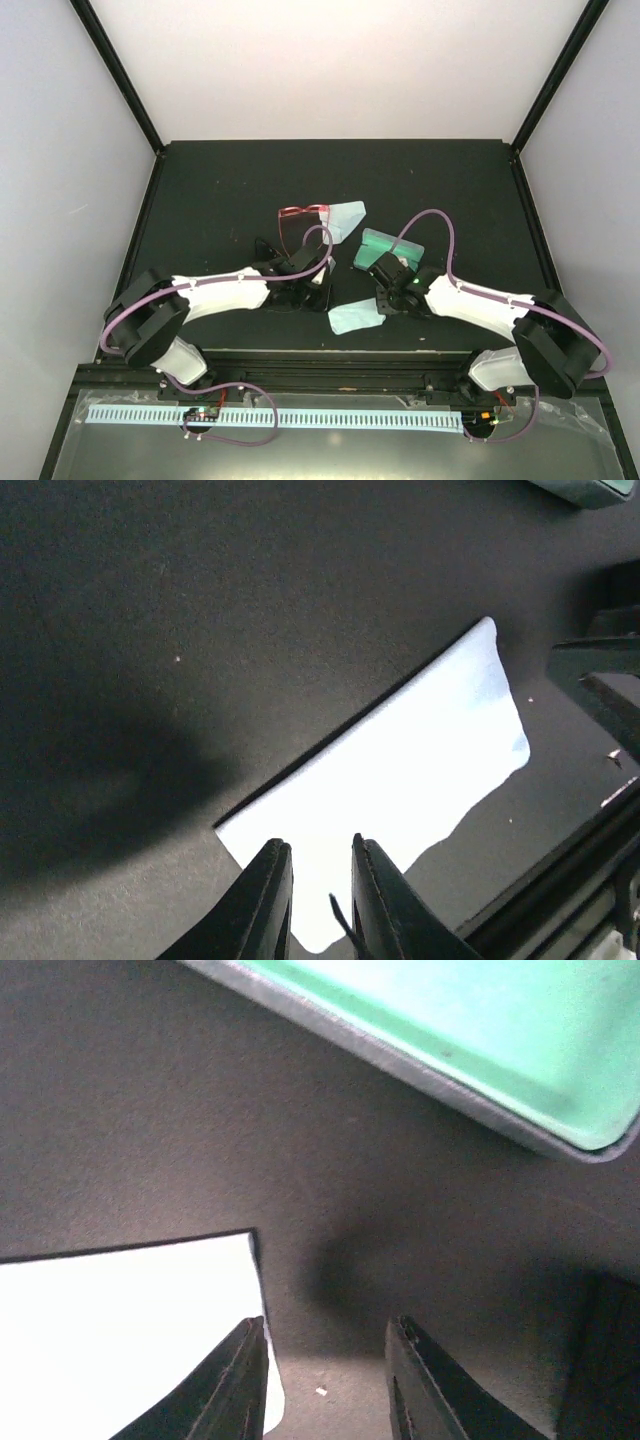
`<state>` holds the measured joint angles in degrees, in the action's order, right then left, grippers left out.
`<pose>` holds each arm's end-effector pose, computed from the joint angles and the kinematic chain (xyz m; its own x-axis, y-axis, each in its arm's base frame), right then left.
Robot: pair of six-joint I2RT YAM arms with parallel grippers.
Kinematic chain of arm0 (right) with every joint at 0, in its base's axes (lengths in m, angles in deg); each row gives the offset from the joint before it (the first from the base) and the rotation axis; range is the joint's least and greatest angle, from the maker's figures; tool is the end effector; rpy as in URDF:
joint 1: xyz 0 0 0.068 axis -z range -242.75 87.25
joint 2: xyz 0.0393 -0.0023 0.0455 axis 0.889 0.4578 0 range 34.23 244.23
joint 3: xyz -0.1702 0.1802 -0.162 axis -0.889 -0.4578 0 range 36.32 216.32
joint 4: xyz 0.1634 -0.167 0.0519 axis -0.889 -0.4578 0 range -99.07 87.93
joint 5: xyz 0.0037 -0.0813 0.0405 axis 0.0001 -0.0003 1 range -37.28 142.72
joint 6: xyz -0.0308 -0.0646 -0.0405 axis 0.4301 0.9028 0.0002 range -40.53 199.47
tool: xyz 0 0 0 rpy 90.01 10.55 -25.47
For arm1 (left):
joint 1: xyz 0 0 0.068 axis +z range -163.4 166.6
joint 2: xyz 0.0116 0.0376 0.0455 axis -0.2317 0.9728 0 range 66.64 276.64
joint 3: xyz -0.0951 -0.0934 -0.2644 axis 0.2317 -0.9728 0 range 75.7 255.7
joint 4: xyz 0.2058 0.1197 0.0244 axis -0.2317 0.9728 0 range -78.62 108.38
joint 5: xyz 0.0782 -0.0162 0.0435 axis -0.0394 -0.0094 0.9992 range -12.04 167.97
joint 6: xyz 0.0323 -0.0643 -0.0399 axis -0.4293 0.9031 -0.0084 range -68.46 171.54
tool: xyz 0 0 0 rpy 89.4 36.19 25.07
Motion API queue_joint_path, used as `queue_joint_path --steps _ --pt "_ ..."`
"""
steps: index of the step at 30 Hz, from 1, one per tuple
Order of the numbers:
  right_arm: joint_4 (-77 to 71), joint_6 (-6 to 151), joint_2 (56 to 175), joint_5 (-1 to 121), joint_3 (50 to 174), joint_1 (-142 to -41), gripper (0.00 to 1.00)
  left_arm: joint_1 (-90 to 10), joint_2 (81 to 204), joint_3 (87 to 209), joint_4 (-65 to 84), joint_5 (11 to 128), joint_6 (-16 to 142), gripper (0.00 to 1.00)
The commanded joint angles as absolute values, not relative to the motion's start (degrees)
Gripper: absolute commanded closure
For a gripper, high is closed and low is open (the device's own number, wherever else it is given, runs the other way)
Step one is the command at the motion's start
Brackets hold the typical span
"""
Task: Organize the sunglasses
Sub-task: Fold the glasses cleaning cloth at the center of the board, then pick up the glasses cleaning cloth from the center of the board.
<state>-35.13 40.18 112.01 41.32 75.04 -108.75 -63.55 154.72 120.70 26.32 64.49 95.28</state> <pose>0.1582 0.1433 0.1650 -0.9315 -0.0710 -0.3568 -0.0945 0.9943 0.0489 0.1723 -0.2326 0.1722 -0.9635 0.1052 -0.2460 0.2208 0.8320 -0.5089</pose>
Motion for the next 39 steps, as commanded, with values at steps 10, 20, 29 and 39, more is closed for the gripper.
queue_joint_path --steps 10,20,29,39 --pt "-35.4 43.5 117.1 49.9 75.9 -110.6 0.6 -63.4 149.5 112.3 20.0 63.5 106.0 0.76" --pt "-35.8 43.4 121.9 52.1 75.2 -111.7 0.84 -63.4 148.9 110.5 19.1 64.3 108.0 0.7" --pt "-36.2 38.8 119.3 52.6 73.1 -113.6 0.99 -63.7 149.1 109.5 17.7 62.6 109.2 0.66" --pt "-34.3 31.4 116.3 53.4 69.8 -115.8 0.99 -65.4 153.2 110.7 17.3 60.5 110.3 0.68"
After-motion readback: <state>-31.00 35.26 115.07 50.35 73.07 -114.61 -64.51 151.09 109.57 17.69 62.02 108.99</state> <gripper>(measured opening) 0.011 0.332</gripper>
